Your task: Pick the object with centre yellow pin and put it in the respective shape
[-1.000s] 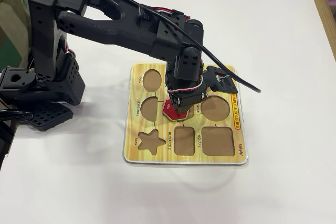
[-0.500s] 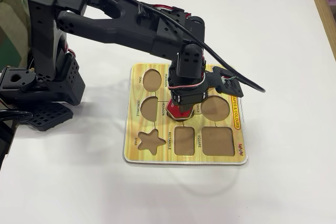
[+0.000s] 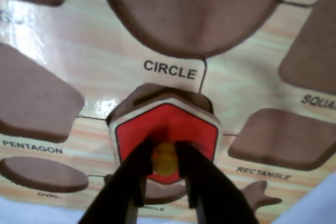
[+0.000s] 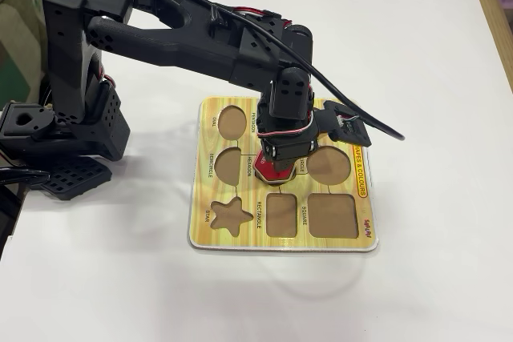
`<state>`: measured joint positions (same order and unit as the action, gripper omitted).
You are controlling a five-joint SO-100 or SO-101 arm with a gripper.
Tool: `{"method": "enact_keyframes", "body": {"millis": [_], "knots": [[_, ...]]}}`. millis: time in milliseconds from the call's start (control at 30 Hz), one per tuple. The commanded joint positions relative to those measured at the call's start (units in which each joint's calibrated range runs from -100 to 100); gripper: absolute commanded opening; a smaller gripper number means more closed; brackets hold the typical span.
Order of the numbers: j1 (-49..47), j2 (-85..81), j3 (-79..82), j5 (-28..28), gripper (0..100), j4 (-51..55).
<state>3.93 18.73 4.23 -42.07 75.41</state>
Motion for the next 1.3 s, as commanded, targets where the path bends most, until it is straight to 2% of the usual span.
{"method": "enact_keyframes", "body": {"millis": [0, 167, 400, 1267], "knots": [[-0.5, -3.5, -2.8, 5.5, 2, -0.5], [-0.6, -3.5, -1.8, 12.2, 2, -4.2], [-0.6, -3.5, -1.9, 17.0, 2, -4.3], [-5.2, -3.3, 2.4, 14.6, 2, -4.3]]}}
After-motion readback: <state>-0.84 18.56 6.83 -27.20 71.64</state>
